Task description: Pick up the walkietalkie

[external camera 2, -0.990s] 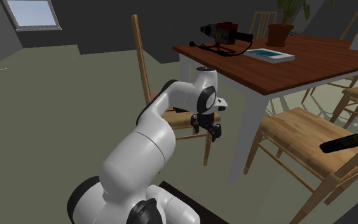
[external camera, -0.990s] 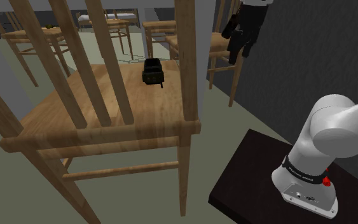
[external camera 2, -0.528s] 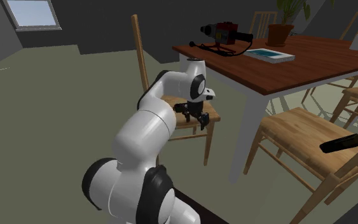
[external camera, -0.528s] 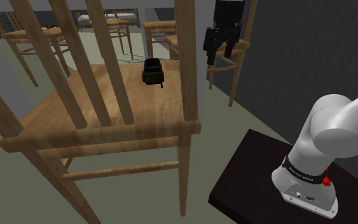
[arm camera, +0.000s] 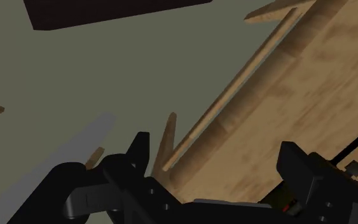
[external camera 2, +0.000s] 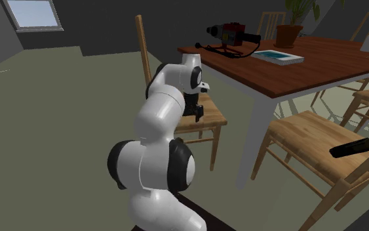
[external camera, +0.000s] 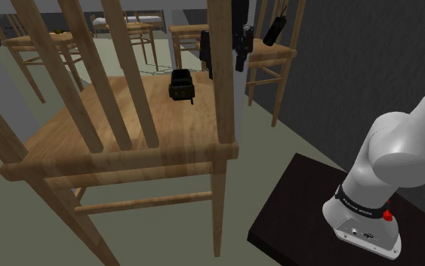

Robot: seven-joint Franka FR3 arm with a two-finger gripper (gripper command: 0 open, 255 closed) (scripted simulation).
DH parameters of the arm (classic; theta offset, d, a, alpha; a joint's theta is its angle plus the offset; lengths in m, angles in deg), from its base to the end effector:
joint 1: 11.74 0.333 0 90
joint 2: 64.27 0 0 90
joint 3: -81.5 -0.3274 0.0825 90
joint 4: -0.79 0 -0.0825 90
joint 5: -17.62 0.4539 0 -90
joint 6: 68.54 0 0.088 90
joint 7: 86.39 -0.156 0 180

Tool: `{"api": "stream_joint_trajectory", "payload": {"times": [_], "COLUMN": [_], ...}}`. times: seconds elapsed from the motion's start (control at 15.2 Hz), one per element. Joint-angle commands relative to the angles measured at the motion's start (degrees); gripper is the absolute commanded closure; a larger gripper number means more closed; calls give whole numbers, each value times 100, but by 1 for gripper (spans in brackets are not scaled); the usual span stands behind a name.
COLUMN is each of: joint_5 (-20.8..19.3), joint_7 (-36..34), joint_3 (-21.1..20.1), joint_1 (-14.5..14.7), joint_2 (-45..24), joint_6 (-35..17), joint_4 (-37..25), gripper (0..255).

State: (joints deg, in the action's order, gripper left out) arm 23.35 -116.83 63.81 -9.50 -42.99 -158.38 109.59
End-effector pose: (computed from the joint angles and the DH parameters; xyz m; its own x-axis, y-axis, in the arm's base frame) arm 0.4648 0.2069 0.6070 0.9796 -0.1991 0.0262 -0.1991 -0.9800 -0.0032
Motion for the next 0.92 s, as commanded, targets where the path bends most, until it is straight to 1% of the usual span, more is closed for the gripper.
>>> {"api": "stream_joint_trajectory", "payload": {"times": [0.0, 0.26, 0.4, 0.46, 0.86], "joint_5": [0, -145, -282, -332, -260], "joint_7": [-337, -985, -1324, -1428, -1359], "joint_3": [-205, -581, -753, -798, -766], "joint_1": [24, 102, 188, 227, 214], "joint_2": [-409, -1330, -1844, -2008, -1837], "joint_6": [81, 256, 385, 432, -71], "joint_4": [-456, -1465, -2049, -2240, -1581], "gripper": [0, 0, 0, 0, 0]}}
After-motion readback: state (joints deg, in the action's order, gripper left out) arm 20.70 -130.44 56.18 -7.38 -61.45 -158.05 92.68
